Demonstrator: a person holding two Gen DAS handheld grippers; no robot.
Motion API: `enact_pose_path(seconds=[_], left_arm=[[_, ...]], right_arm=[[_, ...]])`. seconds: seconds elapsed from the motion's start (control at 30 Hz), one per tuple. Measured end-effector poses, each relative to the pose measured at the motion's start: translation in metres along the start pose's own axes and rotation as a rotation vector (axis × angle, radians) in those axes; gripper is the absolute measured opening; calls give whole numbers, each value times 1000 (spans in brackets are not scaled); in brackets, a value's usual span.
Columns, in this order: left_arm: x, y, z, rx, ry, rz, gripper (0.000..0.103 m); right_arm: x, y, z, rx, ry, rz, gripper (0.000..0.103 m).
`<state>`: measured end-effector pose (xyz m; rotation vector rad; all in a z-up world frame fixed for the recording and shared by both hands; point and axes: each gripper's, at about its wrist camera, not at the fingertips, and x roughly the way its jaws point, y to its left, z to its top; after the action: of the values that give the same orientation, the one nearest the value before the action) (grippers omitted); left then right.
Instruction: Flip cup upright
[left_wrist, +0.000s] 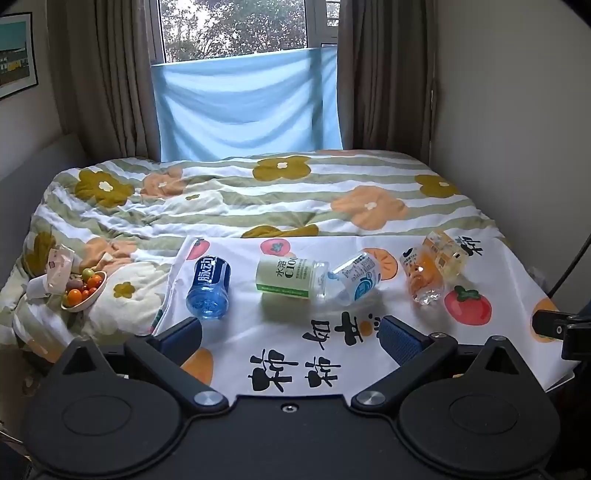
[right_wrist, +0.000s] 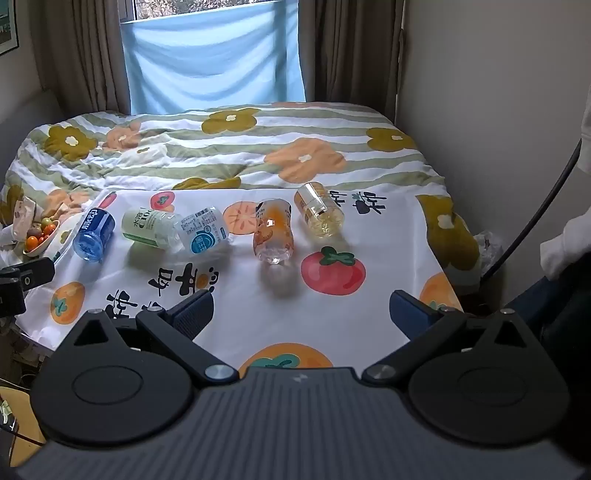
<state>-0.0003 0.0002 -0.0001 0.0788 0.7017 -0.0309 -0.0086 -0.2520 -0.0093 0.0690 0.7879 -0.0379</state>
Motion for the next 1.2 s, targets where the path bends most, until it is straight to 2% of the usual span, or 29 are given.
enact_pose_path(seconds=[0.23,0.53,0.67,1.2], left_arm=[[-3,0,-2,4,-7,7,103],[-11,-3,17,18,-7,8,103],[-8,-1,8,28,-16,1,103],[-4,1,8,31,-16,3,103]], right_arm=[[2,2,-1,4,2,6,103],[0,6,-1,6,-3,14,103],[-2,7,2,0,-3,18,103],[1,7,3,7,0,19,103]])
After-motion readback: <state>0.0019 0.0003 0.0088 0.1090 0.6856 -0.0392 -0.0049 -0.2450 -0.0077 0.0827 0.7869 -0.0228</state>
